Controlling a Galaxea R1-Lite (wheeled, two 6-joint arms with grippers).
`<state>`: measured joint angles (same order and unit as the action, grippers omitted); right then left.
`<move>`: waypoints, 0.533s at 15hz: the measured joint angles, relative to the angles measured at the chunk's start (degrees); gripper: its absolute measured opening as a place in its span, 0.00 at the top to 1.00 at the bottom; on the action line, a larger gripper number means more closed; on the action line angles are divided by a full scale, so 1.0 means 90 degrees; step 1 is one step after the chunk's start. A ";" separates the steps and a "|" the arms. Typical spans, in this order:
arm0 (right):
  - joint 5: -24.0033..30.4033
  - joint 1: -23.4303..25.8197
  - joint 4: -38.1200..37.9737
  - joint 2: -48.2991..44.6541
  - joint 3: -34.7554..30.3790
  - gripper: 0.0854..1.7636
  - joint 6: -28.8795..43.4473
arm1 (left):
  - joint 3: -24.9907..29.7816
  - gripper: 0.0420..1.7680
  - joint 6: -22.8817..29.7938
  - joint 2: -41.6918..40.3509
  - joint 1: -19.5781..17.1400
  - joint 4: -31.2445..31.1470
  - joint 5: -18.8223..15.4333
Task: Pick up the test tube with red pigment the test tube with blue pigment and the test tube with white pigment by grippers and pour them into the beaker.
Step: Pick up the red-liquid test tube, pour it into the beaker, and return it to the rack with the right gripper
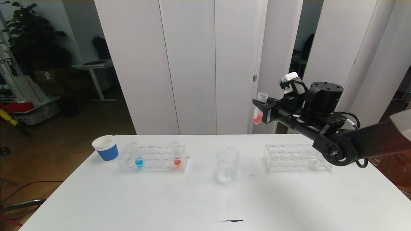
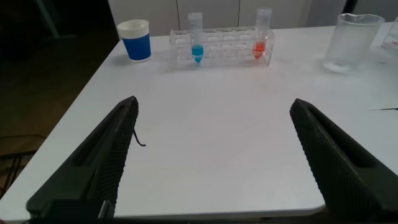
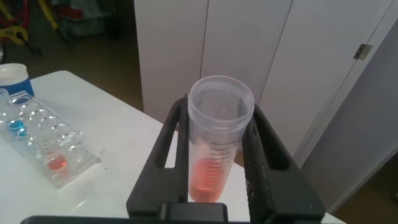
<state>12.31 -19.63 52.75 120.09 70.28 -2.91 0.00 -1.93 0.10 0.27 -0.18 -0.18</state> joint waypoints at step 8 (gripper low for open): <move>0.0818 0.0043 -0.0076 0.0784 0.1299 0.71 -0.1189 | 0.0000 0.01 0.0000 0.0000 0.0000 0.0003 0.0003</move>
<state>19.68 -19.24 52.07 127.15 81.97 -13.62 0.00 -1.93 0.10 0.27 -0.16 -0.16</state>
